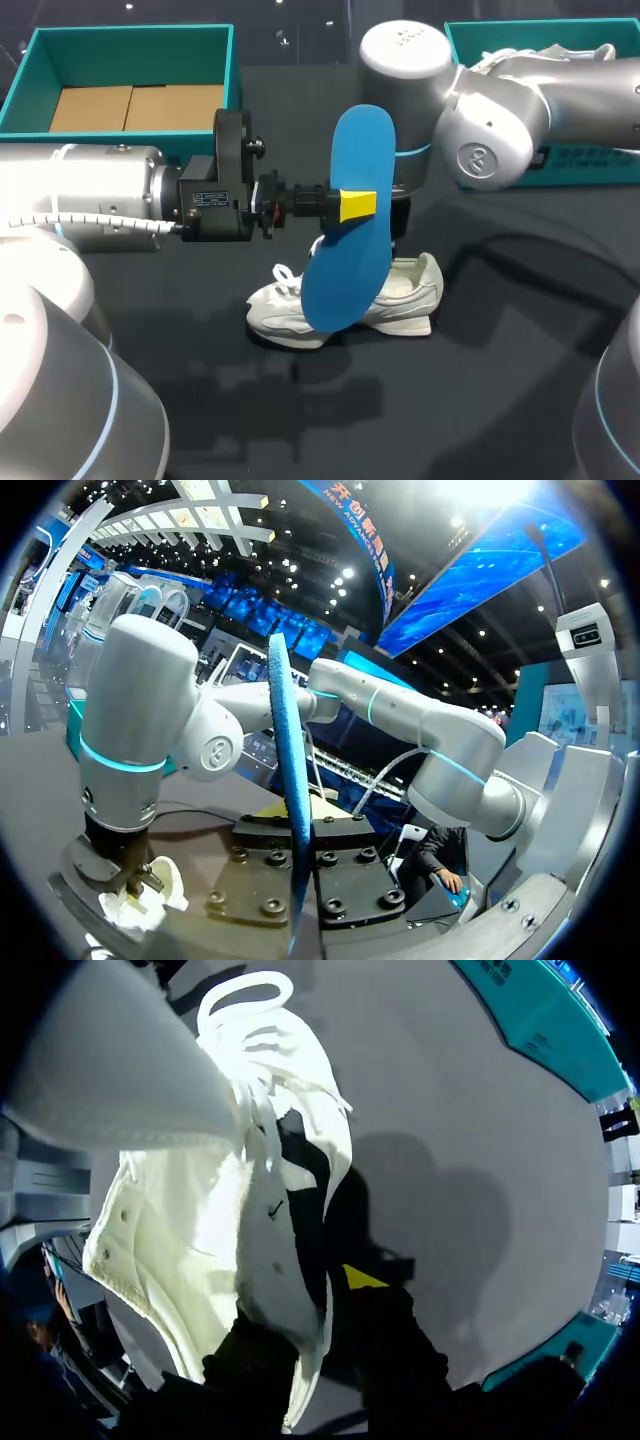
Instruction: Take the shoe out of the shoebox, open the shoe tongue, remove and reinsert the insole, then place the shoe into the shoebox
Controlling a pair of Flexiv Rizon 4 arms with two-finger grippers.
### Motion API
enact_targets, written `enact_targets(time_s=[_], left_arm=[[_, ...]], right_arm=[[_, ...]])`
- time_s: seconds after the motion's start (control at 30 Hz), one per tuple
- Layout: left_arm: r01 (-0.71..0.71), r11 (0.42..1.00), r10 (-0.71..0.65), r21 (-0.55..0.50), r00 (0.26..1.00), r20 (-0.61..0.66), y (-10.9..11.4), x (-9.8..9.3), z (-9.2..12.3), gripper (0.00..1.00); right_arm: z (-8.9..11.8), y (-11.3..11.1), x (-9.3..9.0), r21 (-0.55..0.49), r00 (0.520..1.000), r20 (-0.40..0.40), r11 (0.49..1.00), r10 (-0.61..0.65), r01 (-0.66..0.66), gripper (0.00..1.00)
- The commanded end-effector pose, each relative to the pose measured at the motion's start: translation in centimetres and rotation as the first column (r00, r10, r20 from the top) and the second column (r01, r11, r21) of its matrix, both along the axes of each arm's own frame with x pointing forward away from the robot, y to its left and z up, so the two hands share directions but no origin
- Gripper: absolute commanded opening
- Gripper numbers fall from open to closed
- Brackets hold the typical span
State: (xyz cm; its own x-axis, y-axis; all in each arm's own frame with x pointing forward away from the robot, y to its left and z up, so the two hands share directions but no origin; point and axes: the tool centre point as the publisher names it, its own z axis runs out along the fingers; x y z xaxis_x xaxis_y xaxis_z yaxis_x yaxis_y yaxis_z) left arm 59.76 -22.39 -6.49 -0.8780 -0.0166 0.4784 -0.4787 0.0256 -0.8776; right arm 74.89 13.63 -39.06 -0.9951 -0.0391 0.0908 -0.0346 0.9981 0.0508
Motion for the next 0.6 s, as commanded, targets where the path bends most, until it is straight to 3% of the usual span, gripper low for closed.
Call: enact_targets(time_s=[0.03, 0.3, 0.6], left_arm=[[-0.002, 1.0, 0.002, -0.003, 1.0, 0.001, -0.2, -0.1, -0.1, 0.0], [-0.002, 1.0, 0.002, -0.003, 1.0, 0.001, -0.2, -0.1, -0.1, 0.0], [-0.002, 1.0, 0.002, -0.003, 1.0, 0.001, -0.2, -0.1, -0.1, 0.0]], right_arm=[[-0.3, 0.4, 0.0, -0.006, 1.0, -0.003, 1.0, 0.002, -0.002, 0.0], [0.4, 0.1, -0.5, 0.0, 1.0, -0.004, 1.0, 0.005, -0.005, 0.0], [2.4, -1.0, -1.3, 0.034, 0.985, -0.03, 0.984, -0.171, 0.172, 0.0]])
